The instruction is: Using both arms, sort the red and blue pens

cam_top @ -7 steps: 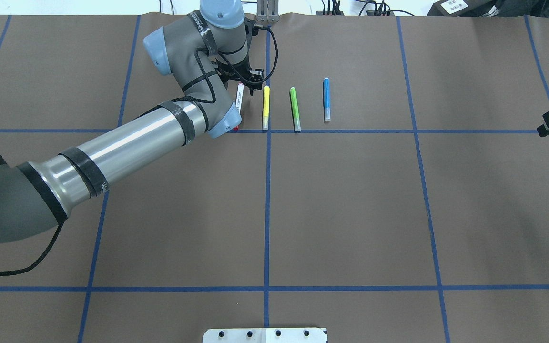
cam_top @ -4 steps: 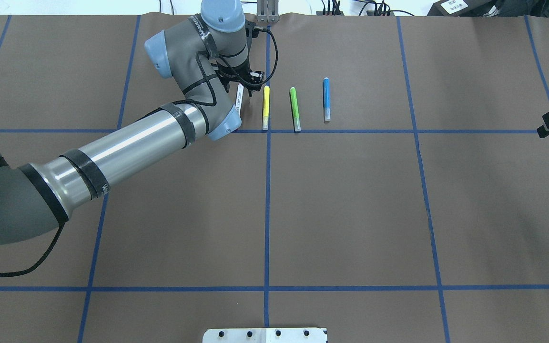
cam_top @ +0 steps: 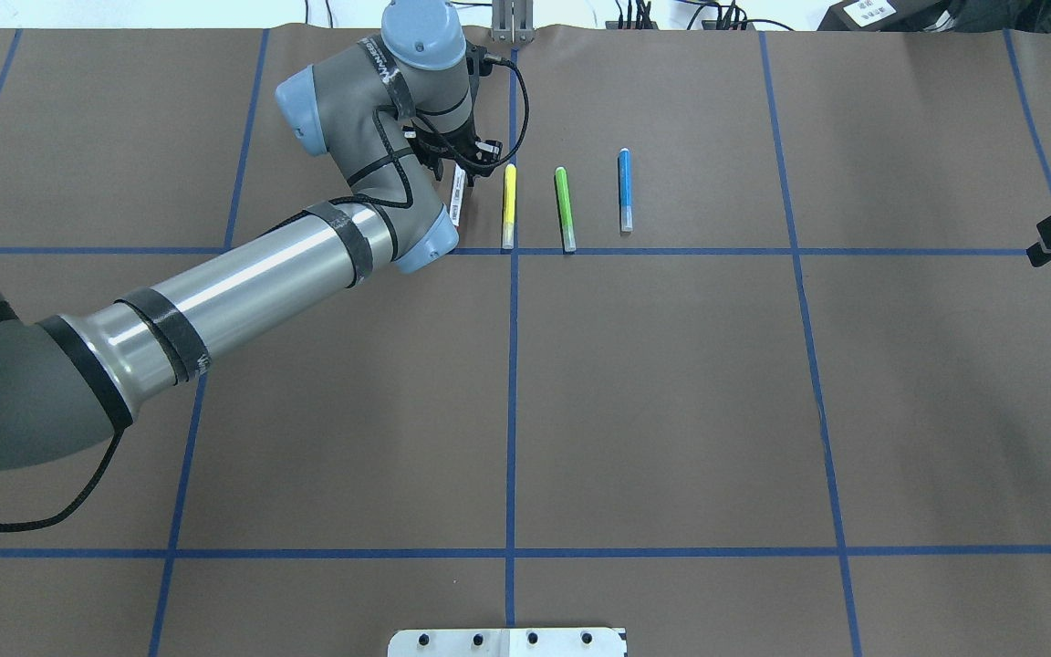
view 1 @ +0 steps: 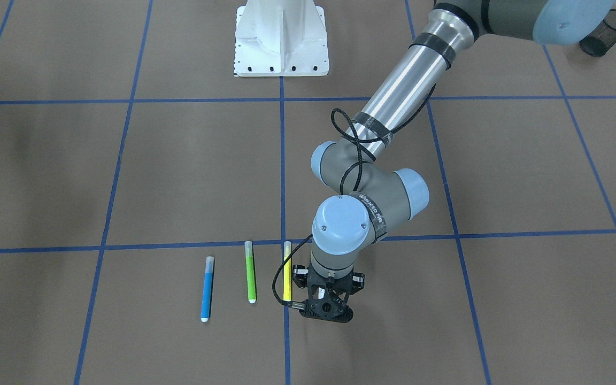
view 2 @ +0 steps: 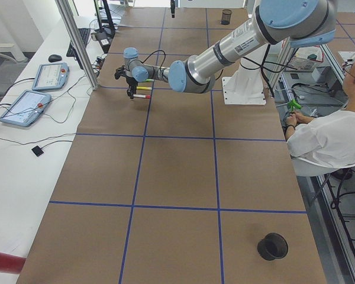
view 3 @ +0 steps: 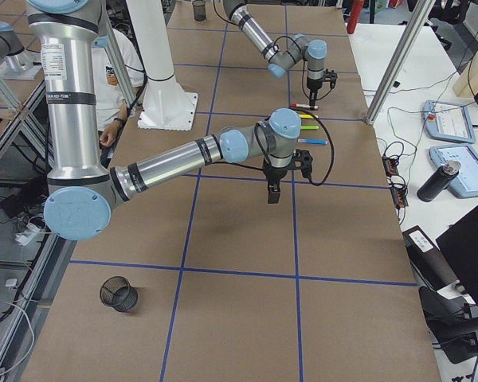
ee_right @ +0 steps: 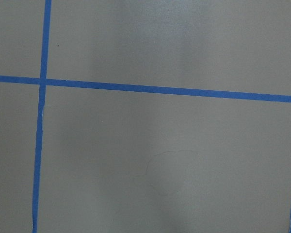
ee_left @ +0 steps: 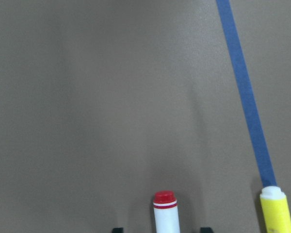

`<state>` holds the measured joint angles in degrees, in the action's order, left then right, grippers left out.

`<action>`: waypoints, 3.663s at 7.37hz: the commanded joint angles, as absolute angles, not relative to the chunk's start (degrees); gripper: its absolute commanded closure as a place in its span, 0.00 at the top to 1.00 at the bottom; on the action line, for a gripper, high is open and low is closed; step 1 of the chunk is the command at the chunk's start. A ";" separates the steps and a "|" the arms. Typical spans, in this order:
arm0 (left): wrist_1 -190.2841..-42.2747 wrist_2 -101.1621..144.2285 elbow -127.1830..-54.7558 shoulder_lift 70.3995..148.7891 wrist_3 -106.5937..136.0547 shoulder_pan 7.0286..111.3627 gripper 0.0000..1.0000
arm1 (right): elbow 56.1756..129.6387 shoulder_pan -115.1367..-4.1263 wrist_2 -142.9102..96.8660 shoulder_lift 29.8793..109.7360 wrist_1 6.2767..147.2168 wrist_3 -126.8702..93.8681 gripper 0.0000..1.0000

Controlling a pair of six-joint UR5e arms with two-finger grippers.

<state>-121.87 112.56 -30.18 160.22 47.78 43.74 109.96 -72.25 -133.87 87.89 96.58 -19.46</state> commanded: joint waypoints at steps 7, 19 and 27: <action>-121.38 111.19 -37.84 160.49 53.48 44.64 0.00 | 109.69 -72.16 -133.86 87.54 96.24 -19.42 1.00; -129.58 111.36 -100.71 89.29 46.14 68.36 0.00 | 103.10 -64.60 -133.59 73.04 96.15 -32.69 1.00; -169.63 136.36 -82.46 64.16 32.47 111.04 0.00 | 102.92 -64.60 -133.59 73.21 96.15 -32.87 1.00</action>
